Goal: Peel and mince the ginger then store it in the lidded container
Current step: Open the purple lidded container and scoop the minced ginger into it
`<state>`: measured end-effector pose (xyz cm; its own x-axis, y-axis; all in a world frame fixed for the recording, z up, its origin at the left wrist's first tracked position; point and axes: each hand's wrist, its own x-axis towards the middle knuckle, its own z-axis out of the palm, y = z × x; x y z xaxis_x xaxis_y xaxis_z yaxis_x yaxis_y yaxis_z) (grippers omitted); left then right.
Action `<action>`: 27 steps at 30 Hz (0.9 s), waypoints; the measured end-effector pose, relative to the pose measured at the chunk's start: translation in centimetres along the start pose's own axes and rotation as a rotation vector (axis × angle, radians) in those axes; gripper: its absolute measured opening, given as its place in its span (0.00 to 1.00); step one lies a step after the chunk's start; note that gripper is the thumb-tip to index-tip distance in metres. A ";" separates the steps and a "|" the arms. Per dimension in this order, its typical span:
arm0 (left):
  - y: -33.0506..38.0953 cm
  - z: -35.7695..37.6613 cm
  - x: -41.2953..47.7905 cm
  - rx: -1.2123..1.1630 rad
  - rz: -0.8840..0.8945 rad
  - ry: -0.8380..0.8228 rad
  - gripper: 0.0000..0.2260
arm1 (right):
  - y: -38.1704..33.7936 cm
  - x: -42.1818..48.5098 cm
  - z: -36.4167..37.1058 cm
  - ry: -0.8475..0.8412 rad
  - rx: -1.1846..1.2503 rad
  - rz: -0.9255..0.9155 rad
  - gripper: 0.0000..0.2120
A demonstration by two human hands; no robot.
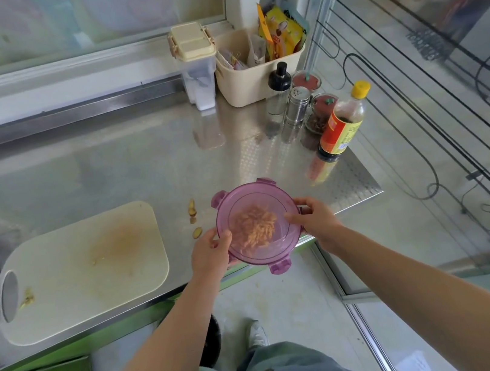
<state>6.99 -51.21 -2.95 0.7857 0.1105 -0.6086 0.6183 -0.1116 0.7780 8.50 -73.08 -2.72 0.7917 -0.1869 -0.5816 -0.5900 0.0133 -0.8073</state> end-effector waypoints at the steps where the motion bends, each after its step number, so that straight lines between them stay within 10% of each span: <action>1: 0.1 0.3 0.1 0.070 0.022 0.017 0.14 | -0.1 0.1 0.0 0.024 -0.011 -0.012 0.17; 5: 1.1 1.3 -0.6 0.605 0.361 0.307 0.33 | -0.5 0.3 0.0 0.081 -0.048 -0.049 0.14; 8: 1.8 2.1 -0.6 0.986 0.609 0.203 0.45 | -0.6 0.6 -0.1 0.132 -0.130 -0.075 0.16; 11: 1.9 3.2 -0.5 1.231 0.485 0.000 0.62 | -0.8 0.5 -0.2 0.238 -0.433 -0.085 0.23; 17: 2.0 3.4 -0.3 1.318 0.466 0.012 0.64 | -2.0 -0.7 0.0 0.278 -1.029 -0.152 0.22; 27: 2.1 3.6 -0.3 1.306 0.506 0.026 0.63 | -0.9 0.6 -0.3 0.225 -0.408 -0.050 0.21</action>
<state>8.06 -55.07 -1.71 0.9341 -0.2012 -0.2948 -0.1470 -0.9696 0.1958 9.41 -73.51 -2.30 0.7934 -0.3868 -0.4699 -0.6015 -0.3806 -0.7023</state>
